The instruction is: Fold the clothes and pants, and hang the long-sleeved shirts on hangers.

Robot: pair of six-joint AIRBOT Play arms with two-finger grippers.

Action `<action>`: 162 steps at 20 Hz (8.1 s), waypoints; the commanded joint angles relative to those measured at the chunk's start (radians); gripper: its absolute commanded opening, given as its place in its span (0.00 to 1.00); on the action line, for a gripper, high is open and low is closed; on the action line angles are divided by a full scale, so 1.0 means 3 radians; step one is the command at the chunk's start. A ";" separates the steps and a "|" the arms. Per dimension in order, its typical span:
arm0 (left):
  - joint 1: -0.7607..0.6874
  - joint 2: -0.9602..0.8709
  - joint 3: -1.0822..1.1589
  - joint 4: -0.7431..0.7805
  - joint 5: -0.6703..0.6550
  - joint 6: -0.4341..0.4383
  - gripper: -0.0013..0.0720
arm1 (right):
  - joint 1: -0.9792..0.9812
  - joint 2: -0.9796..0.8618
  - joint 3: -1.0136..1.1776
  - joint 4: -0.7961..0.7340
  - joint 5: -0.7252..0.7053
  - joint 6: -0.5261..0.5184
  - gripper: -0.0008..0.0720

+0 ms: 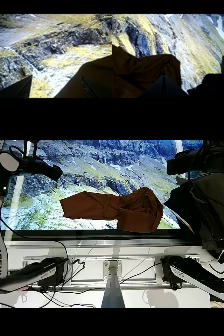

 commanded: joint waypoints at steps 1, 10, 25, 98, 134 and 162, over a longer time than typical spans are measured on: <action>0.0003 0.0003 0.0001 0.0001 0.0001 0.0001 0.97 | 0.0004 -0.0001 0.0000 0.0001 0.0001 0.0000 0.03; 0.0003 0.0003 0.0001 0.0001 0.0001 0.0001 0.97 | 0.0004 -0.0003 0.0000 -0.0001 -0.0070 -0.0015 0.03; 0.0001 0.0003 0.0001 -0.0406 -0.0001 0.0000 0.97 | -0.0716 0.0722 -0.1963 0.0354 0.0846 0.0354 0.03; 0.1821 0.1001 0.1307 -0.1554 0.0652 0.0111 0.04 | -0.0716 0.0842 -0.0235 0.1180 -0.0056 -0.0390 0.03; -0.0146 -0.1558 -0.0649 -0.1690 -0.0057 -0.0640 0.52 | -0.0661 0.0270 -0.2275 0.1105 -0.2350 -0.0378 0.03; 0.2271 0.2850 0.0247 -0.1527 0.1551 -0.0528 0.04 | -0.0446 0.1916 -0.0107 0.1359 -0.2141 -0.0384 0.03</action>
